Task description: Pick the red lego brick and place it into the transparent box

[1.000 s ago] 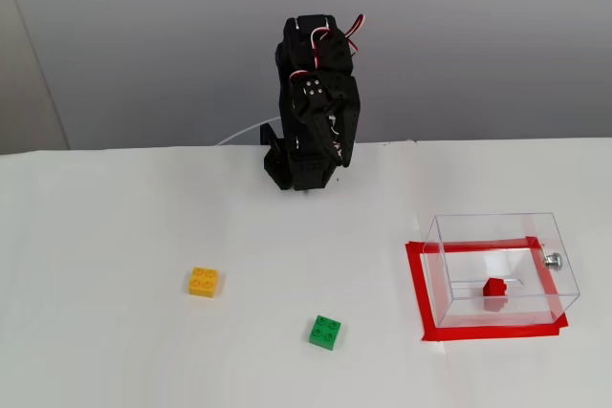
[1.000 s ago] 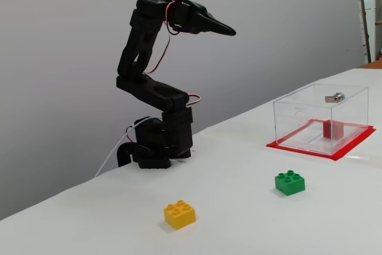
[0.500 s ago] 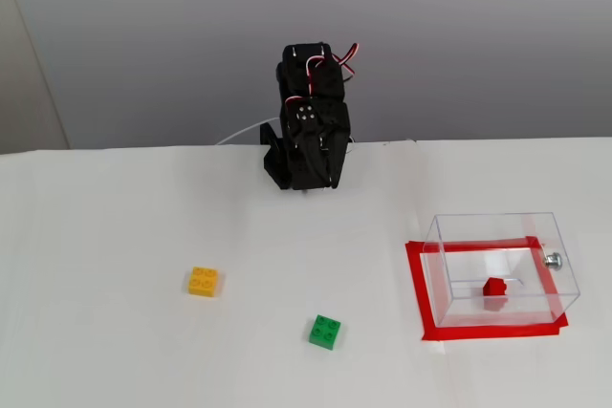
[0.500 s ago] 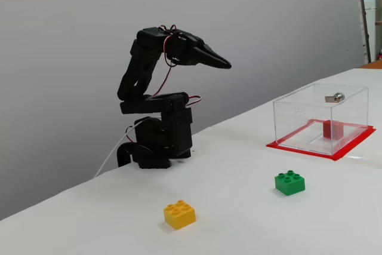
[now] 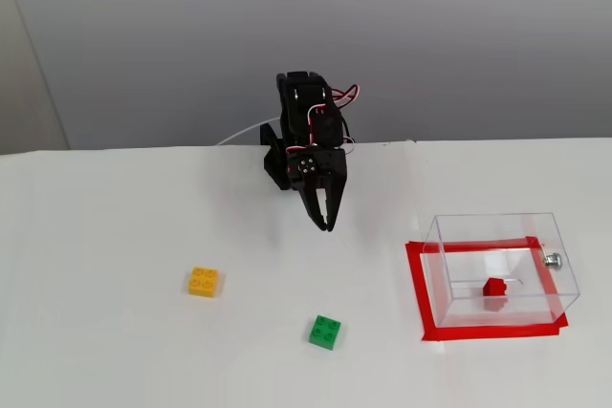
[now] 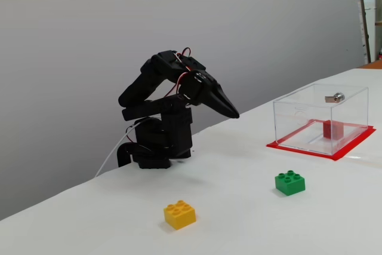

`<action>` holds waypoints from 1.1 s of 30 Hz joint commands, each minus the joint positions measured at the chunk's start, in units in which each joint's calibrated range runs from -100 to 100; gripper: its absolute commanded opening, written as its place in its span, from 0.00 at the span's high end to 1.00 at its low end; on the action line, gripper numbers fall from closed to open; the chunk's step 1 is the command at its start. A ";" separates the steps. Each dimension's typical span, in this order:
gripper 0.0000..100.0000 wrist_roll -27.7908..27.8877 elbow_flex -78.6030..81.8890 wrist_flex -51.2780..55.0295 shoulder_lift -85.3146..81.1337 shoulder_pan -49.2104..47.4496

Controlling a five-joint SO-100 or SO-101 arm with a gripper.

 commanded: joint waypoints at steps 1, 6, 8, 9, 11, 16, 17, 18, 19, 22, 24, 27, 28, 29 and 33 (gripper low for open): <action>0.98 -0.06 4.45 -2.75 -0.51 1.71; 0.98 0.04 13.85 -7.36 -0.59 3.49; 0.98 0.09 16.57 -9.19 -0.59 3.78; 0.98 0.09 17.65 -9.80 -0.59 3.78; 0.98 0.09 19.19 -10.32 -0.59 3.78; 0.98 0.04 22.44 -9.45 -0.68 3.12; 0.98 0.04 23.08 -9.45 -0.68 3.19; 0.98 0.04 23.62 -9.36 -0.68 3.26; 0.98 0.04 23.80 -9.36 -0.68 3.41; 0.98 -1.11 23.26 -7.79 -0.68 2.89; 0.98 -3.77 21.99 -3.70 -0.68 1.71; 0.98 -5.23 20.55 -0.31 -0.68 1.93; 0.98 -5.28 20.45 0.04 -0.68 1.93; 0.98 -5.28 20.27 0.73 -0.68 2.08; 0.98 -5.70 19.64 3.61 -0.68 1.86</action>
